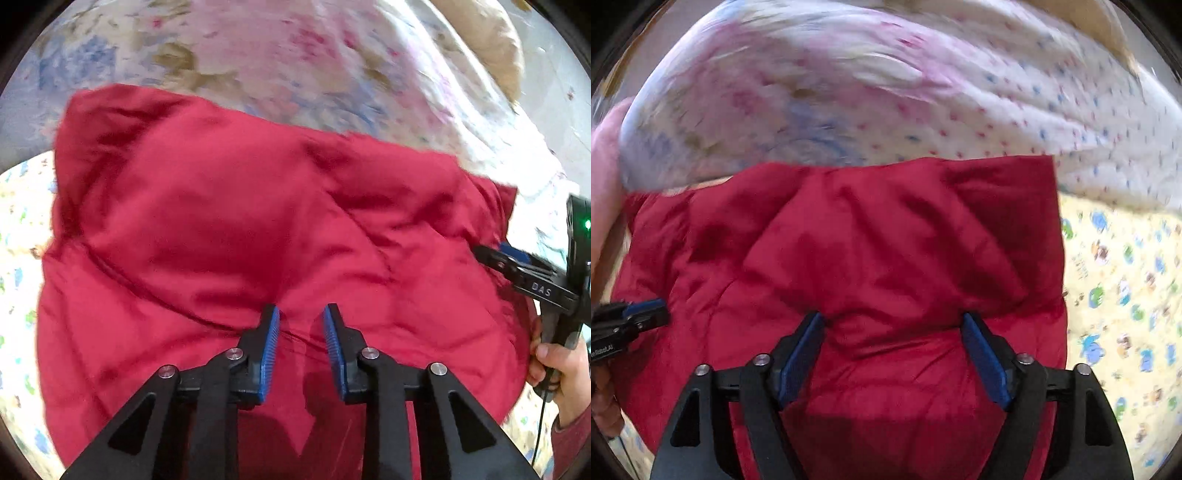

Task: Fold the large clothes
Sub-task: 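Fold the held hem over toward the collar with both grippers, then release the hem and press the folded jacket flat with both grippers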

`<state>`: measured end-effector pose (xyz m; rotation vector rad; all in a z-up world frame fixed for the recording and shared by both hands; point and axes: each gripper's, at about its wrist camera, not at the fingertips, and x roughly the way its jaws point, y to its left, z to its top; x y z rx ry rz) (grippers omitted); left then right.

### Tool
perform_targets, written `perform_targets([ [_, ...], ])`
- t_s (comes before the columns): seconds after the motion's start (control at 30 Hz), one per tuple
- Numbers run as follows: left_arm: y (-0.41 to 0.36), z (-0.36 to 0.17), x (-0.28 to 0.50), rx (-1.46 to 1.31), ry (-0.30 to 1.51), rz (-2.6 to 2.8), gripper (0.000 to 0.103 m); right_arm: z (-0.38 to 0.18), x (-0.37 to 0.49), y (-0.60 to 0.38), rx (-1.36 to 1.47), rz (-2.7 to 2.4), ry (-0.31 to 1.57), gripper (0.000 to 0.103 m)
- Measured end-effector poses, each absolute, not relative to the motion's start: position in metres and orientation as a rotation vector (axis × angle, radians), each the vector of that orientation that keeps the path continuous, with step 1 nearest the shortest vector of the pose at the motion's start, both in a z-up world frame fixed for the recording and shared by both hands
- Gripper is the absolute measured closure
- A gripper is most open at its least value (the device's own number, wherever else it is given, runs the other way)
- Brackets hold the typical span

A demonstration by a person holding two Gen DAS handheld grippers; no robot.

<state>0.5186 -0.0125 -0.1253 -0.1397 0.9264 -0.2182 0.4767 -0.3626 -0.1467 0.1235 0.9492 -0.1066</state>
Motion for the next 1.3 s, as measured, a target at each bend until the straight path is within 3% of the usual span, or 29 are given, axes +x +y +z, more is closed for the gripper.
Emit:
perform_targets([
  [0.37,0.044,-0.131,0.58,-0.288,0.975,-0.107,0.076,-0.171,0.494,-0.411,0.377,-0.155,0.947,0.015],
  [0.6,0.061,-0.125,0.567,-0.339,0.958,-0.117,0.076,-0.174,0.497,-0.408,0.368,-0.14,0.951,0.013],
  [0.63,0.062,-0.12,0.561,-0.333,0.949,-0.111,0.074,-0.174,0.495,-0.408,0.365,-0.14,0.951,0.012],
  [0.77,0.062,-0.1,0.527,-0.293,0.872,-0.089,0.042,-0.179,0.501,-0.407,0.377,-0.135,0.944,0.012],
  [0.97,0.063,-0.132,0.531,-0.198,0.988,-0.009,0.039,-0.171,0.491,-0.41,0.41,-0.168,0.933,0.013],
  [1.3,0.077,-0.118,0.517,-0.283,0.939,-0.033,0.04,-0.136,0.427,-0.419,0.493,-0.108,0.851,0.013],
])
